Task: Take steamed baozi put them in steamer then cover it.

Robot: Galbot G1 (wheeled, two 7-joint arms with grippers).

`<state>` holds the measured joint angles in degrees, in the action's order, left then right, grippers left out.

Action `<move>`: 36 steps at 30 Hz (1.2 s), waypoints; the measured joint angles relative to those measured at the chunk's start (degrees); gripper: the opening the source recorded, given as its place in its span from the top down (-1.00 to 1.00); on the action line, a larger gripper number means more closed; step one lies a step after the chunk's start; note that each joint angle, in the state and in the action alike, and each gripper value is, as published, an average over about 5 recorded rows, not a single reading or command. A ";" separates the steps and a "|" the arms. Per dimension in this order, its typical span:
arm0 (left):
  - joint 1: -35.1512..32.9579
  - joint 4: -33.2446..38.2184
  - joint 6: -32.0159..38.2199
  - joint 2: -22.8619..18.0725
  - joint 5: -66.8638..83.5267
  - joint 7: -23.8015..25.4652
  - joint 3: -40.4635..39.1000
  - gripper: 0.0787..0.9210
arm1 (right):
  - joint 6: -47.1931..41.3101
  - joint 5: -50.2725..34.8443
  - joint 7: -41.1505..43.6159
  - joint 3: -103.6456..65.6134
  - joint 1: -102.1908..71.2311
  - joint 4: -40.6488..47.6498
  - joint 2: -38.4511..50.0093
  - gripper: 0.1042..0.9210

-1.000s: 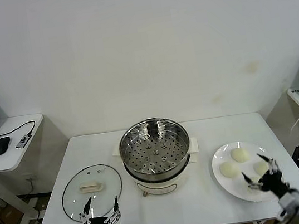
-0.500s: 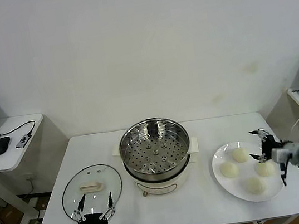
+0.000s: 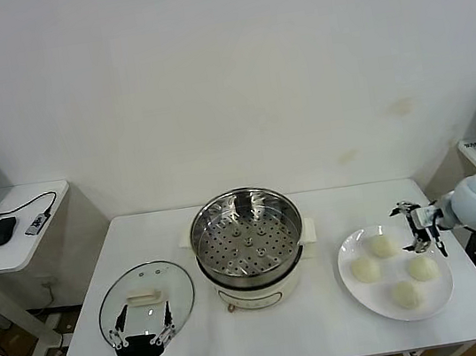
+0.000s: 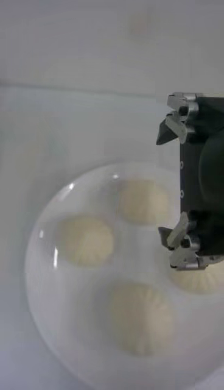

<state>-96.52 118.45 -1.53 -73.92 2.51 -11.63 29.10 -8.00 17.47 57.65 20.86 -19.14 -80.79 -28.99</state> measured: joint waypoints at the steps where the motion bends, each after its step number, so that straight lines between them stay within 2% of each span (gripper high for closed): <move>1: -0.07 0.12 0.00 0.03 -0.05 0.03 0.09 -0.77 | -0.07 -0.04 0.23 0.86 0.68 0.77 -0.40 -0.76; 28: -0.63 0.32 0.07 0.58 -0.45 0.36 2.20 -0.77 | -2.49 1.63 1.76 8.46 6.58 16.00 -12.53 -0.76; 36: -0.54 0.03 0.14 0.74 -0.48 0.34 2.45 -0.77 | -3.32 2.49 1.72 8.76 6.77 18.13 -14.05 -0.56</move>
<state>-97.06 118.48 -1.38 -73.19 2.03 -11.29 31.55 -11.32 19.96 59.37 29.62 -12.38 -62.66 -43.04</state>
